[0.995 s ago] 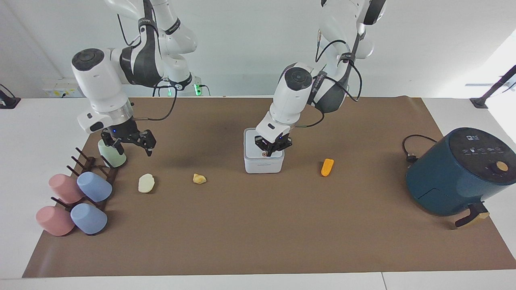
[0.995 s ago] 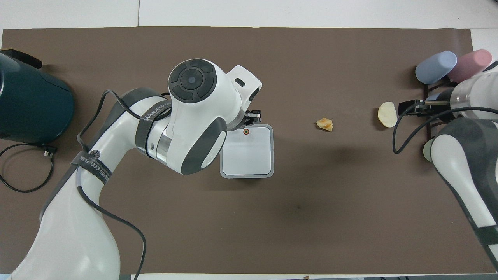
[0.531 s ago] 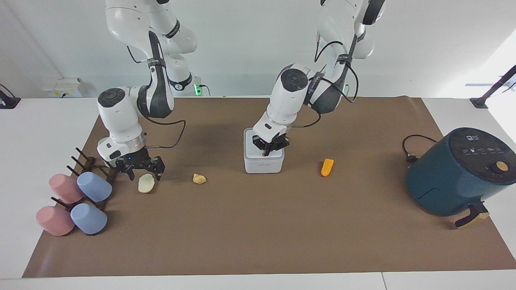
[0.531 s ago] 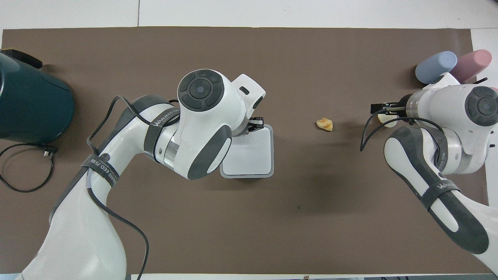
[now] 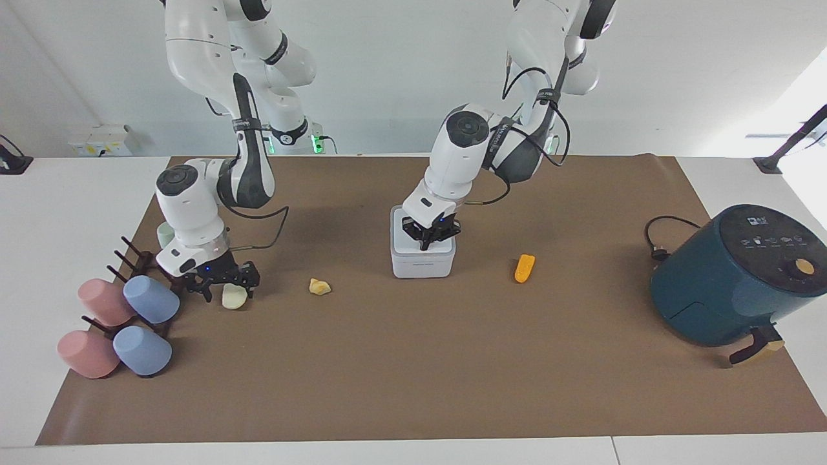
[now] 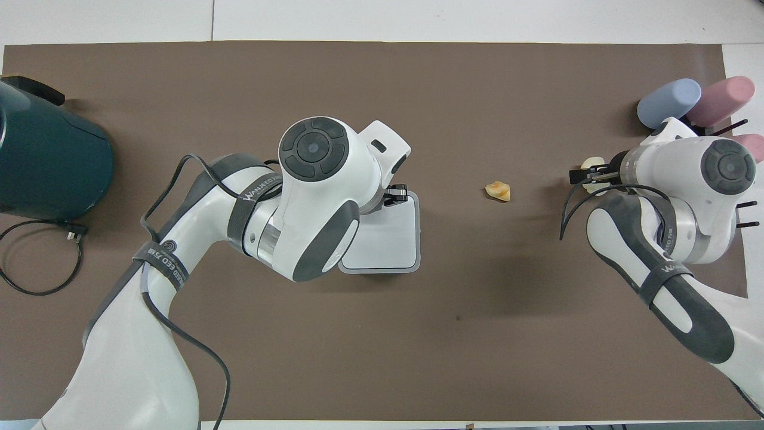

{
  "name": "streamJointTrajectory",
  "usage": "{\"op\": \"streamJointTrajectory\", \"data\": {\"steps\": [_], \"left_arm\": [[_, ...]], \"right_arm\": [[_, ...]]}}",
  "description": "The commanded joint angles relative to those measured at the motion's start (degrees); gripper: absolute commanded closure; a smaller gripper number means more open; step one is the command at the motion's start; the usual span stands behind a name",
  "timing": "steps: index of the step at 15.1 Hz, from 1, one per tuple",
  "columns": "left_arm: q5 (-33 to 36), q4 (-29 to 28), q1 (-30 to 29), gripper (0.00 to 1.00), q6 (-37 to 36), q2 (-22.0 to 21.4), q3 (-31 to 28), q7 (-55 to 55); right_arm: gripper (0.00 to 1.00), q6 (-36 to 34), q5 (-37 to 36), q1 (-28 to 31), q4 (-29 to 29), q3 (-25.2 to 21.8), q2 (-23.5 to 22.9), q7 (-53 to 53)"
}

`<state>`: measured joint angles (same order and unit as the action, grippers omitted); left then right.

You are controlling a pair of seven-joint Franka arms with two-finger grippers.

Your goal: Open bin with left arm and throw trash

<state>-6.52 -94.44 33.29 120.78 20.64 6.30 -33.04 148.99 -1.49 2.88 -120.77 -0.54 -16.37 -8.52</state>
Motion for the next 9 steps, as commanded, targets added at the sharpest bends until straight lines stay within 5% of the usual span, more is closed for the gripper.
{"op": "streamJointTrajectory", "data": {"steps": [1, 3, 4, 6, 9], "left_arm": [[0.71, -5.40, 2.21, 1.00, 3.67, -1.21, -0.58, -0.98], [2.46, -6.02, 2.30, 1.00, 3.76, -1.12, -0.58, -0.89], [3.26, -6.46, 2.30, 1.00, 4.02, -1.12, -0.58, -0.89], [3.88, -8.30, 2.91, 1.00, 5.77, -1.04, -0.67, -1.07], [4.14, -8.49, 2.92, 1.00, 6.48, -1.04, -0.76, -1.07]], "right_arm": [[0.00, 0.69, 0.26, 0.11, -1.48, 0.37, 1.07, -0.71], [0.05, 0.60, 0.26, 0.11, -1.57, 0.37, 1.16, -0.88], [0.25, 0.60, 0.26, 0.11, -1.57, 0.28, 1.16, -1.06], [0.97, 0.60, 0.26, 0.11, -1.75, 0.37, 1.16, -1.23], [1.00, 0.17, 0.26, 0.03, -1.75, 0.37, 1.51, -1.14]]}}
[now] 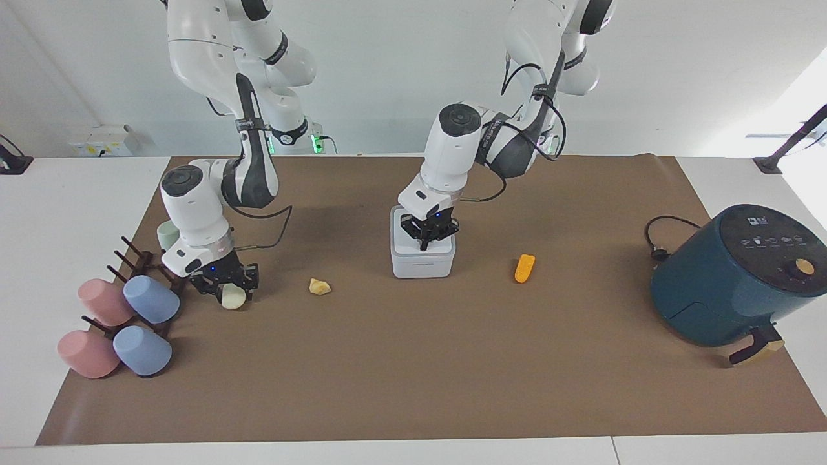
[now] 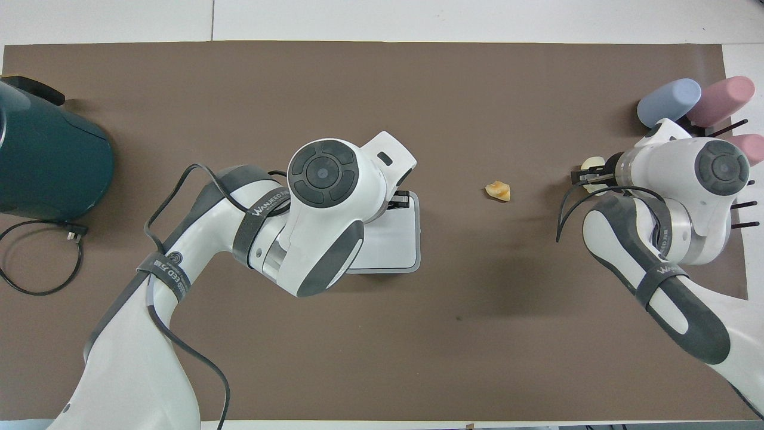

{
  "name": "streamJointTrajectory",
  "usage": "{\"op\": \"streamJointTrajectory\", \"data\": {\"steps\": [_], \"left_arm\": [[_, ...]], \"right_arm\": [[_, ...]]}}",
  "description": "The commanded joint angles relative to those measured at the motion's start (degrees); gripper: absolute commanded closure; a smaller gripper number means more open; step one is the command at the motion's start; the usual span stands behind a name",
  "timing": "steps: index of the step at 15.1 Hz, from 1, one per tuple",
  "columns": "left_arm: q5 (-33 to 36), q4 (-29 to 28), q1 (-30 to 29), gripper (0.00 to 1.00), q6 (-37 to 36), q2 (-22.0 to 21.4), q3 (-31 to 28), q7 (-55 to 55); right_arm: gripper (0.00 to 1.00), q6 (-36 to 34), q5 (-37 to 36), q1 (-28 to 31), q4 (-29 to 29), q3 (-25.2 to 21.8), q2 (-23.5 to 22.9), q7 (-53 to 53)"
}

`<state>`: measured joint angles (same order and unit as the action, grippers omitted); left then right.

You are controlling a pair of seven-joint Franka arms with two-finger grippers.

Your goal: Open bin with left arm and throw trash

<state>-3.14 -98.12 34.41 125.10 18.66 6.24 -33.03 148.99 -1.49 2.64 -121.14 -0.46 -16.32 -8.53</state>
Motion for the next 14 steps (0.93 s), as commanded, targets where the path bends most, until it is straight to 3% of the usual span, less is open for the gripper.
{"op": "streamJointTrajectory", "data": {"steps": [1, 5, 9, 14], "left_arm": [[0.76, -4.54, 1.45, 1.00, 1.73, 0.59, -0.79, -0.98], [-0.29, -2.00, -1.27, 1.00, -5.63, -4.23, -0.62, -0.01], [-3.28, 0.12, -4.43, 1.00, -13.63, -10.29, -0.53, 1.21], [-6.09, 0.03, -15.67, 1.00, -24.18, -17.86, -0.79, 16.21]], "right_arm": [[1.00, -0.10, 0.26, 0.26, -1.38, 0.28, 2.25, -1.05], [1.00, -2.64, 0.26, -0.71, -0.76, 1.16, 6.55, 0.26], [1.00, -15.44, 0.26, -3.69, 2.48, 1.16, 14.29, 4.30], [1.00, -17.59, 3.16, -14.66, 4.60, 1.16, 15.36, 21.40]]}}
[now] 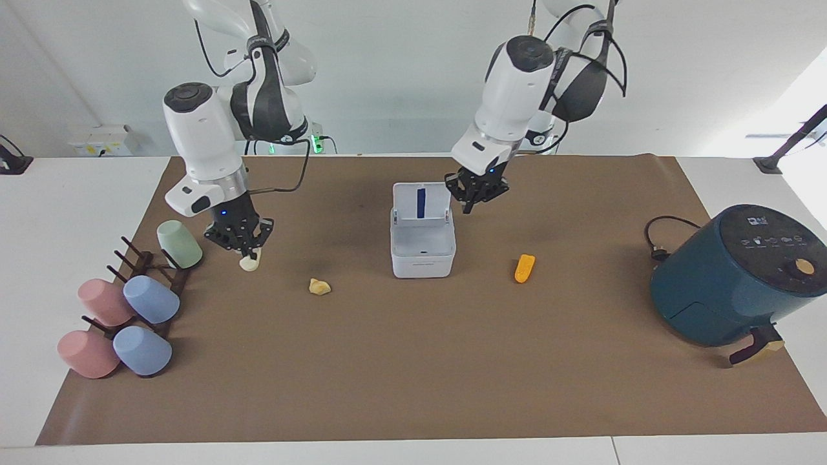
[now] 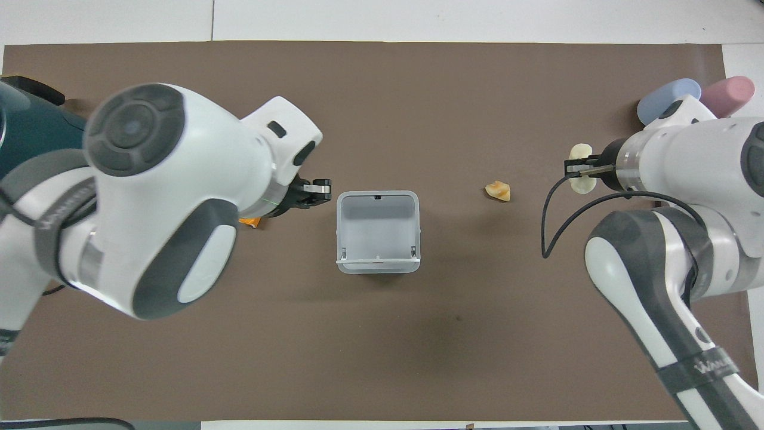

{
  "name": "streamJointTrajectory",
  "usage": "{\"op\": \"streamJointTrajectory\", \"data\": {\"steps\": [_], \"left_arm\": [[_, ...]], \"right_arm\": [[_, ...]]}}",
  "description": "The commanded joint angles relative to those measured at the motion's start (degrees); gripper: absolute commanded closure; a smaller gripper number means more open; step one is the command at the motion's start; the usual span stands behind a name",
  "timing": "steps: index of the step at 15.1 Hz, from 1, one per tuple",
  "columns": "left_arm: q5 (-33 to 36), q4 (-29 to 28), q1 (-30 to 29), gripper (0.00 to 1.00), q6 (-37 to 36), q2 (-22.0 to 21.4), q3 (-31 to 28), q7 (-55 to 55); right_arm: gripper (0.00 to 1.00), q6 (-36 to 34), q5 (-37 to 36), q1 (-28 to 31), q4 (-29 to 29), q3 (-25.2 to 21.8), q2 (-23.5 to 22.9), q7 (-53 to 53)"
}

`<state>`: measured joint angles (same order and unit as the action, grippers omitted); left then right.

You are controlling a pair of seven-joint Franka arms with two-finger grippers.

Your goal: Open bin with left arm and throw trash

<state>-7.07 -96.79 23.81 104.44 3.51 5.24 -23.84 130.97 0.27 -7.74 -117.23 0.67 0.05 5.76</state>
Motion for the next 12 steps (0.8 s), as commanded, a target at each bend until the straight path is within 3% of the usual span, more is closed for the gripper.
{"op": "streamJointTrajectory", "data": {"steps": [1, 2, 3, 4, 7, 12], "left_arm": [[-2.16, -1.38, -7.09, 1.00, -4.93, -3.33, 0.03, 10.45], [-2.08, -1.99, -8.42, 1.00, -5.03, -3.68, -0.14, 13.70], [-2.08, -3.13, -9.30, 0.78, -4.25, -4.12, -0.23, 16.09], [-2.08, -5.23, -10.53, 0.01, -3.28, -4.82, -0.23, 18.20], [-1.99, -11.04, -11.60, 0.00, 2.33, -5.27, -0.23, 24.97], [-1.72, -18.69, -12.47, 0.00, 16.74, 0.52, -0.32, 34.27]], "right_arm": [[1.00, 0.69, 1.40, -7.09, 0.68, 0.04, -1.02, 12.73], [1.00, 1.47, 1.40, -9.99, 0.68, 0.04, -1.02, 17.83], [1.00, 2.44, 1.40, -12.45, 0.68, 0.04, -1.28, 22.23], [1.00, 3.75, 1.40, -14.56, 0.68, 0.04, -1.63, 25.32], [1.00, 8.06, 1.48, -19.67, 0.95, 0.04, -3.47, 34.29], [1.00, 11.85, 1.48, -24.78, 2.35, 0.04, -6.38, 41.70]]}}
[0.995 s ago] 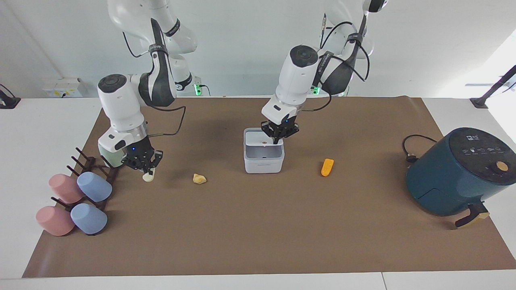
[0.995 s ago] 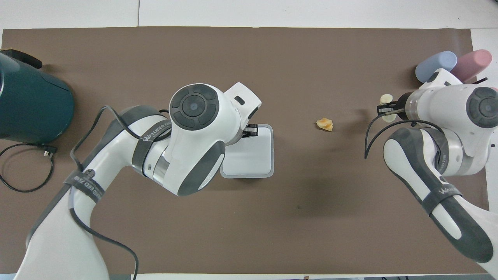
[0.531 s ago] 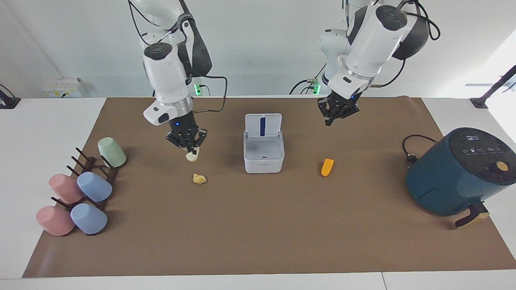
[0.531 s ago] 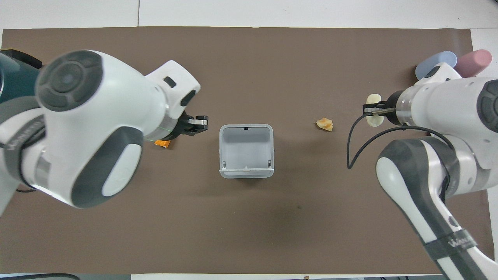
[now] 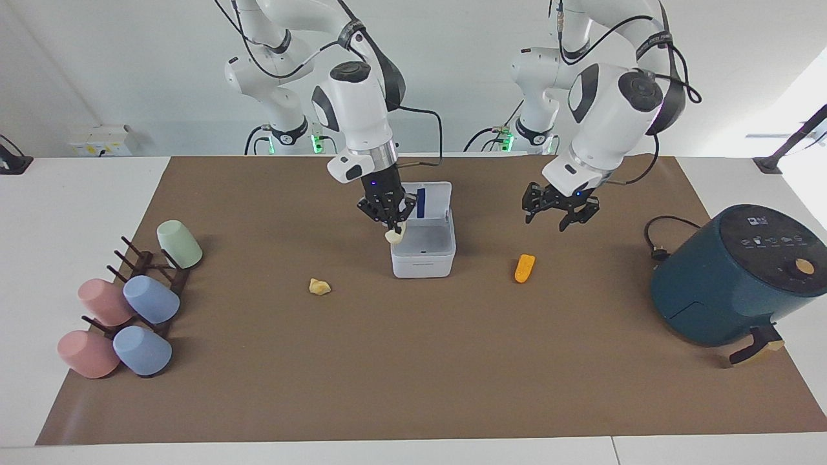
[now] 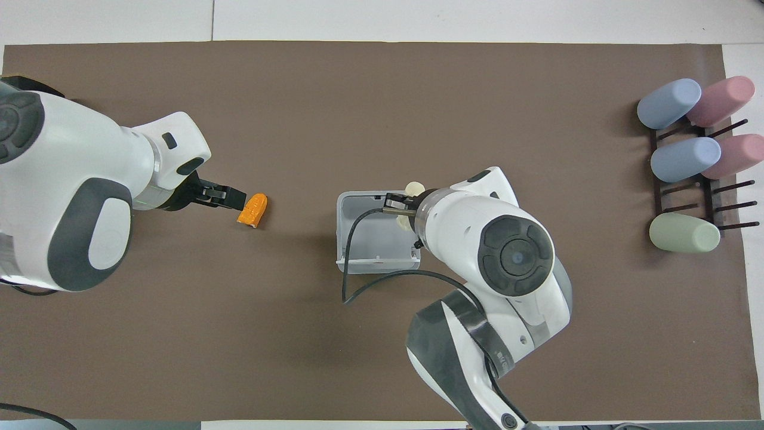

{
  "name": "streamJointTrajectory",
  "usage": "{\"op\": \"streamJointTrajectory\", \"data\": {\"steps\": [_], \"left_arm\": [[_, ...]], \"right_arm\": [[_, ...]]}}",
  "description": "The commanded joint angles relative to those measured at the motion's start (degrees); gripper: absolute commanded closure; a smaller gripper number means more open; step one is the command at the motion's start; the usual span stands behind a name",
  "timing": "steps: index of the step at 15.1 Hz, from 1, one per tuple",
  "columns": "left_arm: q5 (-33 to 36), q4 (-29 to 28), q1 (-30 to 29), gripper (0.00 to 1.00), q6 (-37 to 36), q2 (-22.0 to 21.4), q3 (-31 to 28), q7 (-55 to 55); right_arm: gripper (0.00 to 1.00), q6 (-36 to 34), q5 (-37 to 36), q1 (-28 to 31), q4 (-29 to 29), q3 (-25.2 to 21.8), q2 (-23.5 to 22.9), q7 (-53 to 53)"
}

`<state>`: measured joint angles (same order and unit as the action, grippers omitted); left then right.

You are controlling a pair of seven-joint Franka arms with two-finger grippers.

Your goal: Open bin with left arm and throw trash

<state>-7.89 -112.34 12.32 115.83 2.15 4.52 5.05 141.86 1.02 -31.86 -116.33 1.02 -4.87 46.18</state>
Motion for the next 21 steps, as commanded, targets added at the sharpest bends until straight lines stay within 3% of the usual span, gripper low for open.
{"op": "streamJointTrajectory", "data": {"steps": [1, 3, 5, 9, 16, 17, 18, 19, 21], "left_arm": [[-0.73, -3.15, -1.07, 0.00, 6.77, 3.55, 0.41, 7.33], [0.06, -3.41, -1.08, 0.00, 10.01, 6.36, 0.41, 7.78], [1.55, -3.41, -0.81, 0.00, 12.40, 8.48, 0.41, 7.78], [4.46, -3.33, -0.46, 0.00, 16.27, 12.87, 0.41, 8.05], [4.46, -3.94, -0.20, 0.00, 16.10, 14.38, 0.49, 8.31], [4.55, -3.94, -0.20, 0.11, 15.84, 14.38, 0.49, 8.31], [4.55, -3.94, -0.20, 0.84, 15.40, 14.38, 0.49, 8.31], [4.46, -3.94, -0.11, 1.00, 15.13, 14.38, 0.41, 8.14], [4.46, -3.59, -0.02, 1.00, 14.43, 14.38, 0.41, 8.05]], "right_arm": [[1.00, 0.96, 0.74, -0.75, 1.37, -0.31, -1.46, 1.28], [1.00, 0.78, 1.00, -0.92, 0.84, -0.23, -1.28, 1.28], [0.03, 0.26, 1.09, -1.01, 0.66, -0.23, -1.11, 1.37], [0.00, -0.27, 1.09, -0.92, 0.75, -0.23, -1.11, 1.28], [0.00, -1.68, 1.00, -1.01, 0.75, -0.23, -0.93, 0.14], [0.00, -1.68, 1.00, -0.57, 0.75, -0.23, -0.93, -1.69], [0.00, -1.77, 1.00, 3.08, 0.75, -0.31, -1.11, -9.36], [0.00, -1.77, 1.00, 5.12, 0.66, -0.31, -1.19, -13.10], [0.00, -1.77, 1.00, 9.60, 0.66, -0.31, -1.72, -22.40]]}}
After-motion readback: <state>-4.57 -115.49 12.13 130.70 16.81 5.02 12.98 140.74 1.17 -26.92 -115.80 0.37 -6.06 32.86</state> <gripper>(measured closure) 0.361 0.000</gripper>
